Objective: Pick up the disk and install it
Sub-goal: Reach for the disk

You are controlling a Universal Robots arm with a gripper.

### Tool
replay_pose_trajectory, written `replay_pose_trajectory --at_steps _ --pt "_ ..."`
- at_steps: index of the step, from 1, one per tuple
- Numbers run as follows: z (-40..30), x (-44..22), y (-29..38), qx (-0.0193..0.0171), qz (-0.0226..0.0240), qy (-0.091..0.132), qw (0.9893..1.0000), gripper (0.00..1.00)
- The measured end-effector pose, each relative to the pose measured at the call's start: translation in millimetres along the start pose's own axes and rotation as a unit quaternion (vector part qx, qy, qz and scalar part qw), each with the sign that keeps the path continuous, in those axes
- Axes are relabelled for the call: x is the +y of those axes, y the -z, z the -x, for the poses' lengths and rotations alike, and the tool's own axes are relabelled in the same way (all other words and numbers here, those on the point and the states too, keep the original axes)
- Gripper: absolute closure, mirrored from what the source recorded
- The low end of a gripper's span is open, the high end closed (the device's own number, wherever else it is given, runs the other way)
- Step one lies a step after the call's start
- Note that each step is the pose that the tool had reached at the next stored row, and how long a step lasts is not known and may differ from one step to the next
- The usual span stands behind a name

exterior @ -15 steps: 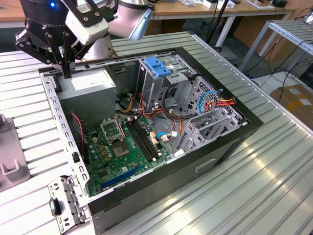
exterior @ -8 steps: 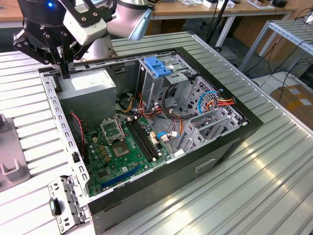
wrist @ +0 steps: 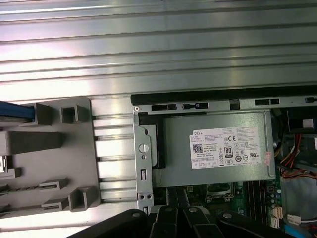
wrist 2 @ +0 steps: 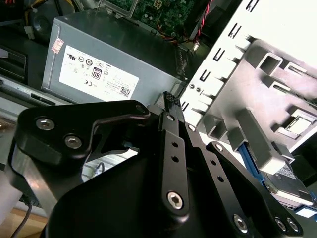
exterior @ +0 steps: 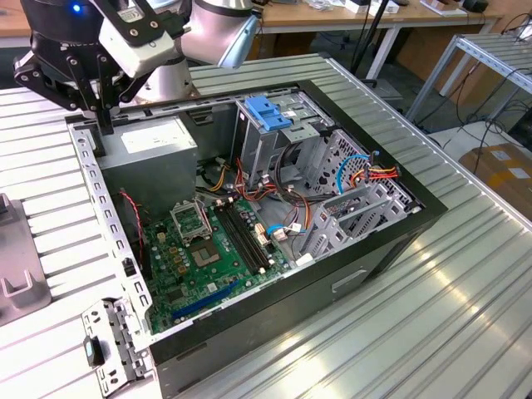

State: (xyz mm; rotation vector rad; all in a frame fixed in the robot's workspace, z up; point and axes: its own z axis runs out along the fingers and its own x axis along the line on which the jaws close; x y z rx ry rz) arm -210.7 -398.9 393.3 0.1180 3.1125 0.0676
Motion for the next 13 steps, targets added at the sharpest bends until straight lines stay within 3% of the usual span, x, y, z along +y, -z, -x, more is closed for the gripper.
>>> replay_pose_trajectory --at_steps 13 --pt "-6.4 -0.5 0.2 0.0000 0.0000 0.000 1.0000 0.90"
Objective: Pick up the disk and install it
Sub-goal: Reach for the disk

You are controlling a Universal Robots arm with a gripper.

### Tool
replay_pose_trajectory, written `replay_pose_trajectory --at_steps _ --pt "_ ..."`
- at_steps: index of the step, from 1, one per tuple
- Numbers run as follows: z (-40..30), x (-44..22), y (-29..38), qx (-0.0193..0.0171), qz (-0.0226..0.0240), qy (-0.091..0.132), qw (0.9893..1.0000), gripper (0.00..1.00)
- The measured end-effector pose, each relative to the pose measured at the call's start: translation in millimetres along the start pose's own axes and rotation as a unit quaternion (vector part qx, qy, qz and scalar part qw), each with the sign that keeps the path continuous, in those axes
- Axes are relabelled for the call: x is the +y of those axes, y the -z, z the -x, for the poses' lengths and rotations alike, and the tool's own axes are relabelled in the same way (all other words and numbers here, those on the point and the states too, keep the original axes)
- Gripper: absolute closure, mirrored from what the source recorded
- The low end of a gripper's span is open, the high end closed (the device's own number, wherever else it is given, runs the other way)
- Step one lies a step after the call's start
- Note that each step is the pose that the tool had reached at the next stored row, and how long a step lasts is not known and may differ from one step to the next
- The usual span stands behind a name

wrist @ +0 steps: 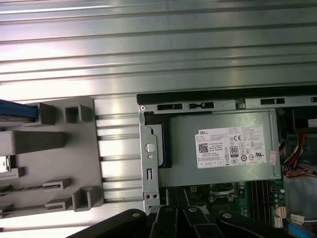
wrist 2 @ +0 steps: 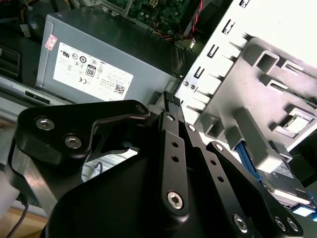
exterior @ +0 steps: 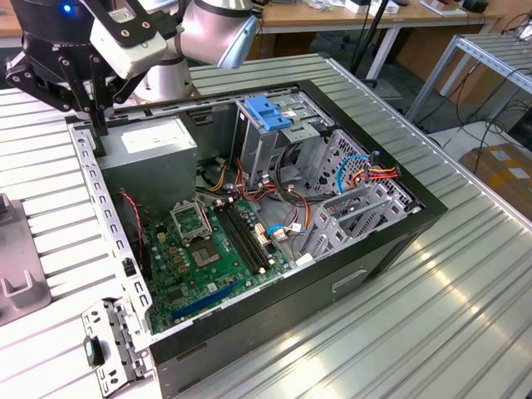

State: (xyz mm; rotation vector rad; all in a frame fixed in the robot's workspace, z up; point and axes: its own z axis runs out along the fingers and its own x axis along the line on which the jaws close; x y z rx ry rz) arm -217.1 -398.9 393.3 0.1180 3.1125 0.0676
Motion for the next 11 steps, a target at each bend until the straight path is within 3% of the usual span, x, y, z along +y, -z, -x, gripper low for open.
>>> replay_pose_trajectory --at_steps 11 --pt "-6.2 -0.5 0.1 0.0000 0.0000 0.000 1.0000 0.90"
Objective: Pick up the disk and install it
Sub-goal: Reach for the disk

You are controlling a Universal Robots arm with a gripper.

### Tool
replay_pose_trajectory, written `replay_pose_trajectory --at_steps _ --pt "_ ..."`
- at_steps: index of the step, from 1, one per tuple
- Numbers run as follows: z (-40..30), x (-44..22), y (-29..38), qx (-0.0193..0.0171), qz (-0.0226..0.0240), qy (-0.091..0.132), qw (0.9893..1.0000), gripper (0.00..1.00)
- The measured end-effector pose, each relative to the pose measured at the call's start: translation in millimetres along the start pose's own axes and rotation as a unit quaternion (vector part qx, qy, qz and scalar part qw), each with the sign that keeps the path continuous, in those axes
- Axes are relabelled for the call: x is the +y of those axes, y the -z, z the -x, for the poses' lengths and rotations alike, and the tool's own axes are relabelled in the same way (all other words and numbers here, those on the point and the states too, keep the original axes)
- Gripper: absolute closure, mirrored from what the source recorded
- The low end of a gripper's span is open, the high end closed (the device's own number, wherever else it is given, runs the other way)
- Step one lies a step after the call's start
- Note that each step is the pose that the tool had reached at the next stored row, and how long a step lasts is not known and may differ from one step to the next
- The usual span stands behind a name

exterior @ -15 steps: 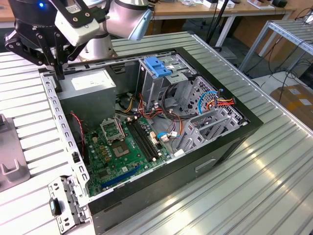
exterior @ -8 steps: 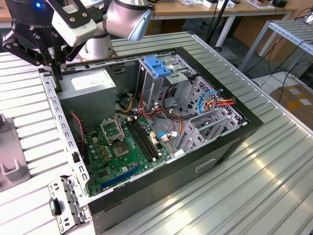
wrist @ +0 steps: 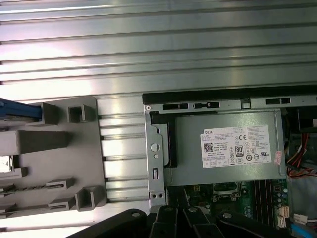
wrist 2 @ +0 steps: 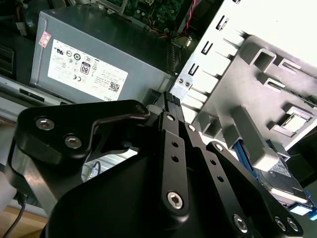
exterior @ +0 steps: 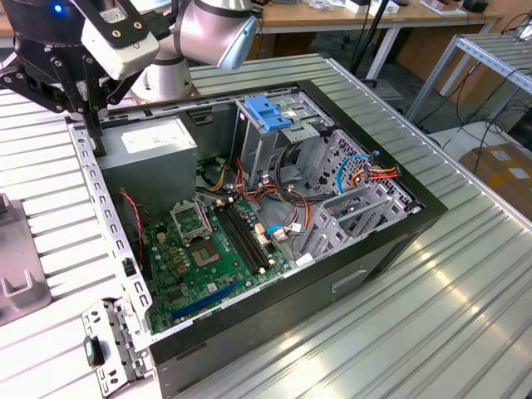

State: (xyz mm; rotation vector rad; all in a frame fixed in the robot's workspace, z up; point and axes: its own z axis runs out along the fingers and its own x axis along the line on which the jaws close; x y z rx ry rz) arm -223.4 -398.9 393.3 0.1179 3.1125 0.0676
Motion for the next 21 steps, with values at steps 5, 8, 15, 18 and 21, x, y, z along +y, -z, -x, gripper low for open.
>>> replay_pose_trajectory --at_steps 5,8,15,18,21 --pt "-2.8 -0.2 0.1 0.0000 0.0000 0.000 1.0000 0.90" --pt "-5.7 -0.4 0.1 0.0000 0.0000 0.000 1.0000 0.90" --pt "-11.8 -0.9 0.3 0.0000 0.0000 0.000 1.0000 0.90" --pt "-14.1 -1.1 0.4 0.0000 0.0000 0.000 1.0000 0.90" --pt "-15.9 -1.2 0.5 0.0000 0.0000 0.000 1.0000 0.90"
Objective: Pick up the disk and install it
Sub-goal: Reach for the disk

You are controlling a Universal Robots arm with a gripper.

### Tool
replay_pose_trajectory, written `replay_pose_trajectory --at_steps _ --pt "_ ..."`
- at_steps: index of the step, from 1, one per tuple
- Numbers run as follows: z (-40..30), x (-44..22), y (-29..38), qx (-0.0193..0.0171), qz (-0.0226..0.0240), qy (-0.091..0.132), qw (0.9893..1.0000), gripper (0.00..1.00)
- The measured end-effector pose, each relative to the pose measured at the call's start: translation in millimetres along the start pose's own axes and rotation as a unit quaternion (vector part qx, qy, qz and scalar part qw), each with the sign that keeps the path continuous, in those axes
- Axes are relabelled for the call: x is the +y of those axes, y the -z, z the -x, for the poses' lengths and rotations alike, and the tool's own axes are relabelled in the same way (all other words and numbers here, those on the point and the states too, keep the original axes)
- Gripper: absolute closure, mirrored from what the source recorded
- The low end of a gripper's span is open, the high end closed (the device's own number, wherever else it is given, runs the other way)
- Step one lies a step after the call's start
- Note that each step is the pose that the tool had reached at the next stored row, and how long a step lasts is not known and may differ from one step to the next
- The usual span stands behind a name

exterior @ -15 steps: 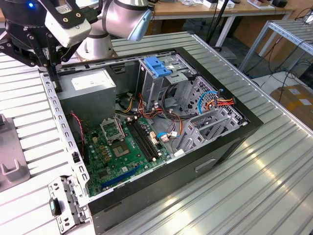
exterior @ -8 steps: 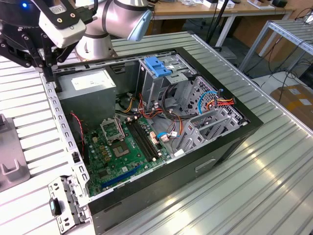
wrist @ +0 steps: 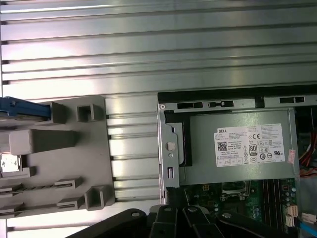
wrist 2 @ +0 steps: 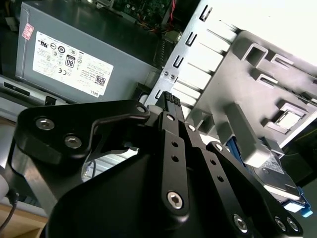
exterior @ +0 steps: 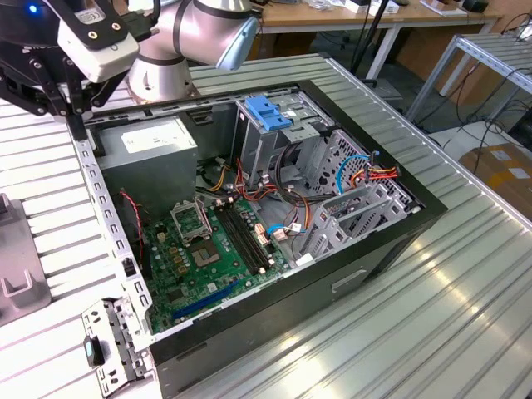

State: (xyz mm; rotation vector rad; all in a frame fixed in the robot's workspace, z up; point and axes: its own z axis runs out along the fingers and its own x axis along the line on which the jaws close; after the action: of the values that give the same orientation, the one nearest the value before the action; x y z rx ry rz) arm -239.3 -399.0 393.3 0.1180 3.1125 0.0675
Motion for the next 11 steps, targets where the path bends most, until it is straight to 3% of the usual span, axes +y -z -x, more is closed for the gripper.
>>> replay_pose_trajectory --at_steps 11 --pt "-7.3 -0.5 0.2 0.0000 0.0001 0.000 1.0000 0.90"
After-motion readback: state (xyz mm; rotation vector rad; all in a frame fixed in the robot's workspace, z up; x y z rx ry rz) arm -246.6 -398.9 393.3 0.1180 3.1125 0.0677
